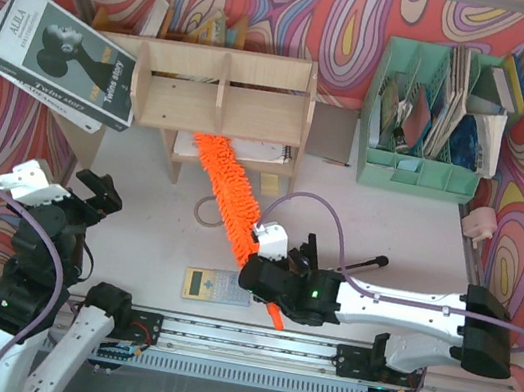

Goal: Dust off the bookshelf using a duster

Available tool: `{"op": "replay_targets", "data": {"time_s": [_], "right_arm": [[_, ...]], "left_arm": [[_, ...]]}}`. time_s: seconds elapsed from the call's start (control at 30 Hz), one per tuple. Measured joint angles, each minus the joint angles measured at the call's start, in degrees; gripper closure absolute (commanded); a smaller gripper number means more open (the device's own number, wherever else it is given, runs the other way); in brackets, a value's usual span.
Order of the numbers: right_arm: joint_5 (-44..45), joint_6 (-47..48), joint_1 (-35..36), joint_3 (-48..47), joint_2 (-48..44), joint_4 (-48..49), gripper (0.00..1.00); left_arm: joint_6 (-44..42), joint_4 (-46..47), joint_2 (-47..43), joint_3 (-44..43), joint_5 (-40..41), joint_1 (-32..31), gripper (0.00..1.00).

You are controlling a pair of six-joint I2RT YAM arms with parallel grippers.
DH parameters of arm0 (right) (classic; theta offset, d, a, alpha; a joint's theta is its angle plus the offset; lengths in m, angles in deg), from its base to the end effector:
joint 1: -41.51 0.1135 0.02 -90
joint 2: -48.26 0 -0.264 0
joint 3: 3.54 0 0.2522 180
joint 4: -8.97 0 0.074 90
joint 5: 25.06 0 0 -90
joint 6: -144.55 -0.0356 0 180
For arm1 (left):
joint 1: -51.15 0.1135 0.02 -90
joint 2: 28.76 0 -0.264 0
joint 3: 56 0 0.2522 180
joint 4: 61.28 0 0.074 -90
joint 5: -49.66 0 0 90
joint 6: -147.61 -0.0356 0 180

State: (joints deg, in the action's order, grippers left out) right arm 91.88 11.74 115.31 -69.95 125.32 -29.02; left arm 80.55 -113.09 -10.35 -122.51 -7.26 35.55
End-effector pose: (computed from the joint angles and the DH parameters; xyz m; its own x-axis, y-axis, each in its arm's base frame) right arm 0.0932 0.2630 0.2448 -0.6786 -0.1644 -0.7159 -0.4245 0.8832 0.1996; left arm 0.0452 0.0075 0.3779 0.0593 -0.3556 -0.9327 -0.2999 0.8849 -0.3564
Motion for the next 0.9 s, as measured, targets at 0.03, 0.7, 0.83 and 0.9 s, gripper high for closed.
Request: {"op": "replay_targets", "data": {"time_s": [0.03, 0.7, 0.83, 0.9], "right_arm": [[0.39, -0.07, 0.0, 0.0, -0.2, -0.2, 1.0], [7.26, -8.11, -2.58, 0.0, -2.84, -9.73, 1.0], [4.92, -6.19, -2.56, 0.0, -1.33, -7.54, 1.0], [4.02, -6.03, -2.56, 0.0, -1.33, -7.17, 1.0]], "left_arm": [[0.0, 0.0, 0.0, 0.0, -0.02, 0.0, 0.02], [0.0, 0.02, 0.0, 0.02, 0.0, 0.0, 0.02], [0.0, 0.02, 0.0, 0.02, 0.0, 0.0, 0.02], [0.0, 0.02, 0.0, 0.02, 0.02, 0.0, 0.02]]}}
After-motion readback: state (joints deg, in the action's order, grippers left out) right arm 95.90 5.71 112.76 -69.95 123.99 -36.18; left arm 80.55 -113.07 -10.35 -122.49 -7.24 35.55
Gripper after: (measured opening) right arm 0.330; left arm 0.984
